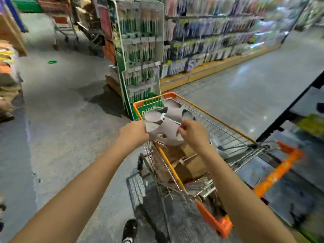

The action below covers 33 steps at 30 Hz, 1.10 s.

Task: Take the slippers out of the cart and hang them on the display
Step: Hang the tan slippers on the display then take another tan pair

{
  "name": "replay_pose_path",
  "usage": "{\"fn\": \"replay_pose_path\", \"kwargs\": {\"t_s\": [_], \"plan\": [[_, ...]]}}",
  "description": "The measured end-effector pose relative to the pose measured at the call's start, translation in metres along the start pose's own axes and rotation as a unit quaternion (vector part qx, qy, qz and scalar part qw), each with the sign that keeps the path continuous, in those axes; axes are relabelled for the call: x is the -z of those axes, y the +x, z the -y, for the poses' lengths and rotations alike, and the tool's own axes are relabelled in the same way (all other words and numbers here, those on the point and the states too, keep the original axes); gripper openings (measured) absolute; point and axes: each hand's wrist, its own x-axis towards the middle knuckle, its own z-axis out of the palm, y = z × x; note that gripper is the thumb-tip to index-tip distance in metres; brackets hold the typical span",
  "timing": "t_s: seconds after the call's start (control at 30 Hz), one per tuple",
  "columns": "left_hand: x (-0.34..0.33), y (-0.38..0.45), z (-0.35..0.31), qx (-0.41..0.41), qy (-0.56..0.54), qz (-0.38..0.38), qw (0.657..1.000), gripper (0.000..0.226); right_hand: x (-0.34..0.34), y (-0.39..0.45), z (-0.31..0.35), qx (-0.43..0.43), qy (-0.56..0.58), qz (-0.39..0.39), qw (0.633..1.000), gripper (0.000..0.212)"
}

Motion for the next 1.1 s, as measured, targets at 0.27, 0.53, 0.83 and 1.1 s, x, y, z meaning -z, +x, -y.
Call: {"fn": "replay_pose_path", "kwargs": {"t_s": [0.27, 0.53, 0.83, 1.1], "plan": [[-0.02, 0.123, -0.013, -0.14, 0.015, 0.046, 0.989, 0.022, -0.035, 0.068, -0.029, -0.157, 0.01, -0.022, 0.987, 0.016], [-0.073, 0.152, -0.09, -0.333, -0.011, 0.15, 0.931, 0.025, -0.041, 0.054, -0.088, -0.34, -0.019, -0.043, 0.939, 0.018], [-0.139, 0.133, -0.147, -0.506, 0.035, 0.249, 0.825, 0.028, -0.072, 0.029, -0.163, -0.423, -0.015, 0.054, 0.904, 0.036], [-0.173, 0.155, -0.142, -0.532, 0.113, 0.231, 0.807, 0.024, -0.103, 0.035, -0.198, -0.42, -0.058, 0.125, 0.897, 0.041]]}}
